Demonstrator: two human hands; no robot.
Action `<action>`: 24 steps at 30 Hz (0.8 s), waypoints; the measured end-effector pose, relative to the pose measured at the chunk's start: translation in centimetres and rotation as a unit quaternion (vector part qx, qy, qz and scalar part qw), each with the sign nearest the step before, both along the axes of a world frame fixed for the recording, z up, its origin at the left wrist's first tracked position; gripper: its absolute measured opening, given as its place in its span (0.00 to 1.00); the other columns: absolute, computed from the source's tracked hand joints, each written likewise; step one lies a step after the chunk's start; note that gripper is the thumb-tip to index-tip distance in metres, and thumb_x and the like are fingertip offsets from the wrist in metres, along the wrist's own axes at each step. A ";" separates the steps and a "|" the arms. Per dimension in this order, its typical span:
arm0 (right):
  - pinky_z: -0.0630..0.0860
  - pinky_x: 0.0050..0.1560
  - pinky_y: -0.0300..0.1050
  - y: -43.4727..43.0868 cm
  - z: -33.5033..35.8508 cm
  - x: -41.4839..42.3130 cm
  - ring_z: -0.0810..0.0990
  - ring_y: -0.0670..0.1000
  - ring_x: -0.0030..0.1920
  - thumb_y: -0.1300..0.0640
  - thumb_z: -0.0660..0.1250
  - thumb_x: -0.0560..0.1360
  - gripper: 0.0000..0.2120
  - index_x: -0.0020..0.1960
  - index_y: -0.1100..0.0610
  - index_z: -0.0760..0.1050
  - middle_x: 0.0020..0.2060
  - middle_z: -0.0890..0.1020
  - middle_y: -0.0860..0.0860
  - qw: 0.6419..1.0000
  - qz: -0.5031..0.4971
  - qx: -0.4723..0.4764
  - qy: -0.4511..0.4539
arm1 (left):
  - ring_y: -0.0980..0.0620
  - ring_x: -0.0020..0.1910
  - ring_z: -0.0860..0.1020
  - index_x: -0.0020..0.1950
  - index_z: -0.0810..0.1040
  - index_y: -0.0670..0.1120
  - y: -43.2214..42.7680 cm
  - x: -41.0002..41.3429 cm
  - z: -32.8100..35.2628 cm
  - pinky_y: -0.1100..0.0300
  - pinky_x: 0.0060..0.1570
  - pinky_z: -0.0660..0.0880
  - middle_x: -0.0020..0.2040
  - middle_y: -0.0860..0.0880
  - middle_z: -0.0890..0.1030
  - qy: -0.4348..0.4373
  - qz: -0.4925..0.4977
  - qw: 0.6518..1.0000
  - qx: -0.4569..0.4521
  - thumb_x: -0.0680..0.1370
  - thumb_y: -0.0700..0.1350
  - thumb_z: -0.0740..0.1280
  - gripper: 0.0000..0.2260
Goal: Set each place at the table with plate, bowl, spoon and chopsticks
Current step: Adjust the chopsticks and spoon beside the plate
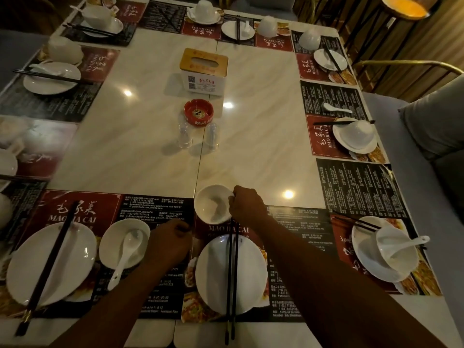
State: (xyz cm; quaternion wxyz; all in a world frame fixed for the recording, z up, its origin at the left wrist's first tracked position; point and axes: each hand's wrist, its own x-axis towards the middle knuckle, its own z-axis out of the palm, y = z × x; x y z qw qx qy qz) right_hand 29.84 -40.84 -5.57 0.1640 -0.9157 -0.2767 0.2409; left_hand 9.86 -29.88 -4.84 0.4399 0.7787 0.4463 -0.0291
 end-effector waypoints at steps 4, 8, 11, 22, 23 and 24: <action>0.73 0.42 0.47 -0.1 1.0 0.6 0.80 0.60 0.48 0.52 0.60 0.81 0.11 0.54 0.60 0.74 0.49 0.82 0.58 1.000 0.011 0.019 -0.016 | 0.56 0.39 0.81 0.55 0.80 0.50 -0.3 0.1 -0.7 0.63 0.36 0.75 0.43 0.53 0.82 0.006 0.015 1.000 -0.025 0.74 0.44 0.73 0.10; 0.72 0.41 0.45 -3.6 3.1 2.7 0.80 0.57 0.46 0.52 0.59 0.82 0.13 0.53 0.60 0.76 0.47 0.82 0.57 0.996 -0.064 0.058 -0.036 | 0.58 0.38 0.80 0.52 0.79 0.51 -1.2 1.1 -0.4 0.64 0.35 0.73 0.41 0.54 0.81 -0.008 -0.001 1.000 -0.021 0.75 0.44 0.73 0.07; 0.78 0.41 0.48 -8.7 3.8 4.4 0.81 0.53 0.42 0.51 0.58 0.83 0.13 0.53 0.59 0.76 0.45 0.82 0.55 0.989 -0.129 0.050 -0.042 | 0.59 0.36 0.78 0.47 0.79 0.51 -2.2 2.3 -0.3 0.64 0.32 0.70 0.38 0.57 0.79 -0.024 -0.022 0.999 0.044 0.76 0.43 0.70 0.03; 0.72 0.35 0.40 -21.0 1.3 4.2 0.77 0.46 0.36 0.55 0.61 0.82 0.10 0.50 0.58 0.78 0.36 0.75 0.47 0.984 -0.178 -0.005 -0.007 | 0.57 0.35 0.77 0.49 0.80 0.51 -3.5 4.4 -1.9 0.66 0.32 0.70 0.39 0.52 0.81 0.000 -0.114 0.984 0.139 0.77 0.43 0.69 0.04; 0.70 0.34 0.38 -21.2 1.1 3.9 0.76 0.44 0.36 0.55 0.61 0.82 0.09 0.51 0.58 0.78 0.36 0.76 0.46 0.984 -0.178 -0.005 0.001 | 0.57 0.35 0.77 0.48 0.79 0.51 -3.6 4.3 -1.8 0.64 0.32 0.71 0.38 0.53 0.80 -0.001 -0.115 0.984 0.139 0.76 0.42 0.70 0.04; 0.70 0.34 0.37 -21.4 0.9 3.7 0.77 0.43 0.36 0.54 0.62 0.82 0.09 0.51 0.57 0.78 0.36 0.76 0.46 0.984 -0.180 -0.005 0.006 | 0.57 0.35 0.77 0.46 0.79 0.52 -3.6 4.3 -1.7 0.62 0.33 0.73 0.37 0.53 0.80 -0.005 -0.114 0.984 0.138 0.76 0.42 0.69 0.05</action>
